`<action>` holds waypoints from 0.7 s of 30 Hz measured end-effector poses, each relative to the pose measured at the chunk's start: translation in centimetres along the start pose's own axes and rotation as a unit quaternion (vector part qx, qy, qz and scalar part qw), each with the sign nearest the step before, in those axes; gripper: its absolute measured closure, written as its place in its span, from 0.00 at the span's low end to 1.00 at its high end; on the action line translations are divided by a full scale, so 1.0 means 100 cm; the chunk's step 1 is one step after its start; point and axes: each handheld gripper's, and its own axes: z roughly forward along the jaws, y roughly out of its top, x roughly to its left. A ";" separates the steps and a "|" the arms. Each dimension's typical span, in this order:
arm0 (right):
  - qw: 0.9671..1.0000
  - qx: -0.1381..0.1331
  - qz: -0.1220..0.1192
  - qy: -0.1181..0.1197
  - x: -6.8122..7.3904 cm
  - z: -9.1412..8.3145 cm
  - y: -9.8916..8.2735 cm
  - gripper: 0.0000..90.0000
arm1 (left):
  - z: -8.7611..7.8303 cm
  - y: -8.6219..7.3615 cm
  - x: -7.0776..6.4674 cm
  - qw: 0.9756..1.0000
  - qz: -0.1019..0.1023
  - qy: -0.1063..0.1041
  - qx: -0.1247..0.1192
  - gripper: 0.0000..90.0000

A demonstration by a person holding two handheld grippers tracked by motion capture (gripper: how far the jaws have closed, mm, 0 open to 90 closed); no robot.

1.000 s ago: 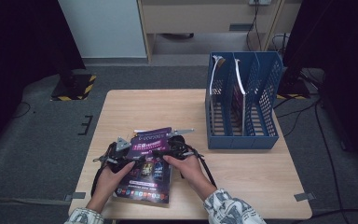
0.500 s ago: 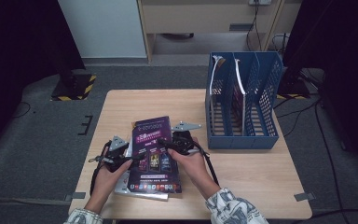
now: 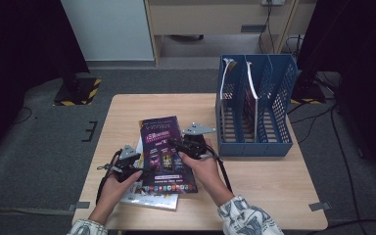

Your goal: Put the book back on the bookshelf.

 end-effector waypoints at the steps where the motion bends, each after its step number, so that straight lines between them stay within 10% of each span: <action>1: 1.000 -0.002 -0.004 0.000 0.000 -0.001 0.001 0.93 | 0.000 0.000 0.000 1.000 0.002 -0.003 0.003 0.16; 21: 0.999 -0.043 -0.025 -0.003 0.002 -0.012 0.010 0.93 | 0.011 0.000 -0.010 0.997 0.004 -0.066 0.025 0.20</action>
